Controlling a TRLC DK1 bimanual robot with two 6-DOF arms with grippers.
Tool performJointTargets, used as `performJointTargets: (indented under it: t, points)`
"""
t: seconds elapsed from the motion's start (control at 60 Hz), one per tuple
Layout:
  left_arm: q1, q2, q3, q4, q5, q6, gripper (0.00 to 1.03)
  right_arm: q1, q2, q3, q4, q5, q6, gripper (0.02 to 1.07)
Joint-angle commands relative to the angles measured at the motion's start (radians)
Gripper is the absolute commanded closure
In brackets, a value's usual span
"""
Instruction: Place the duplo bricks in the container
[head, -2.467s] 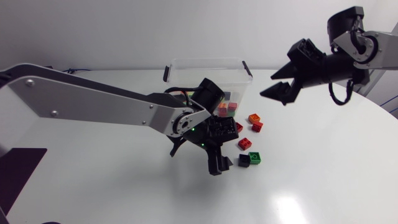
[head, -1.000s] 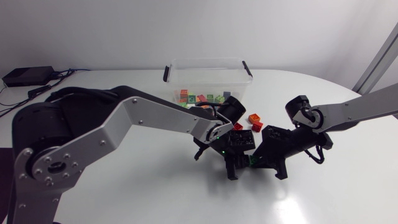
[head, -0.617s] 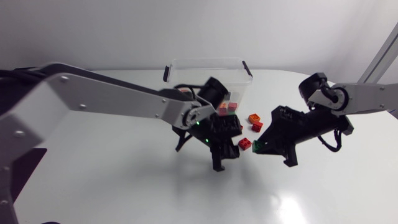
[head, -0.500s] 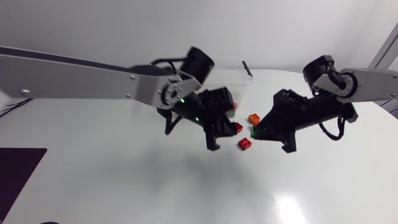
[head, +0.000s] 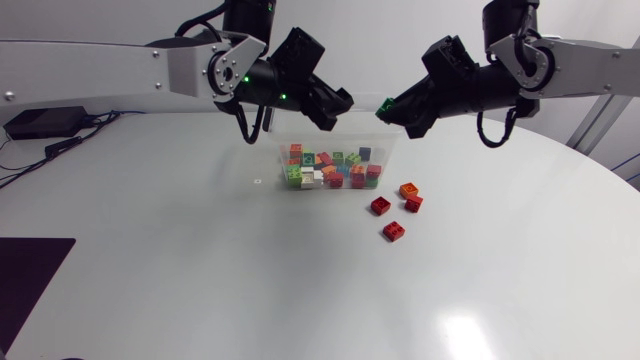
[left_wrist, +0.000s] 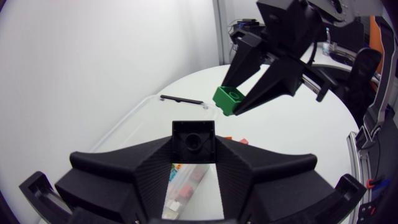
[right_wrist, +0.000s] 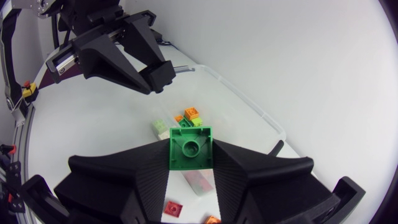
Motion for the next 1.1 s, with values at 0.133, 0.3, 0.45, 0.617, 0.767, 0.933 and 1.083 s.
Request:
performJointTargets:
  t: [0.133, 0.3, 0.45, 0.617, 0.767, 0.933, 1.083]
  points:
    - [0.044, 0.158, 0.156, 0.046, -0.066, -0.107, 0.69, 0.035, 0.153, 0.113, 0.107, 0.073, 0.145, 0.92]
    - [0.05, 0.247, 0.244, 0.046, -0.116, -0.128, 0.56, 0.058, 0.276, 0.209, 0.136, 0.154, 0.177, 0.78]
    - [0.047, 0.267, 0.258, 0.043, -0.149, -0.13, 0.11, 0.072, 0.317, 0.24, 0.149, 0.208, 0.183, 0.17]
    - [0.03, 0.192, 0.172, 0.066, -0.158, -0.128, 0.08, 0.054, 0.256, 0.188, 0.172, 0.215, 0.189, 0.13]
    - [-0.024, 0.046, 0.017, 0.086, -0.162, -0.128, 0.07, 0.003, 0.11, 0.042, 0.202, 0.192, 0.182, 0.13]
    - [-0.105, -0.036, -0.112, 0.06, -0.167, -0.102, 0.07, -0.086, -0.028, -0.126, 0.218, 0.151, 0.151, 0.13]
    - [-0.171, -0.027, -0.147, 0.014, -0.165, -0.079, 0.07, -0.173, -0.113, -0.251, 0.222, 0.105, 0.126, 0.13]
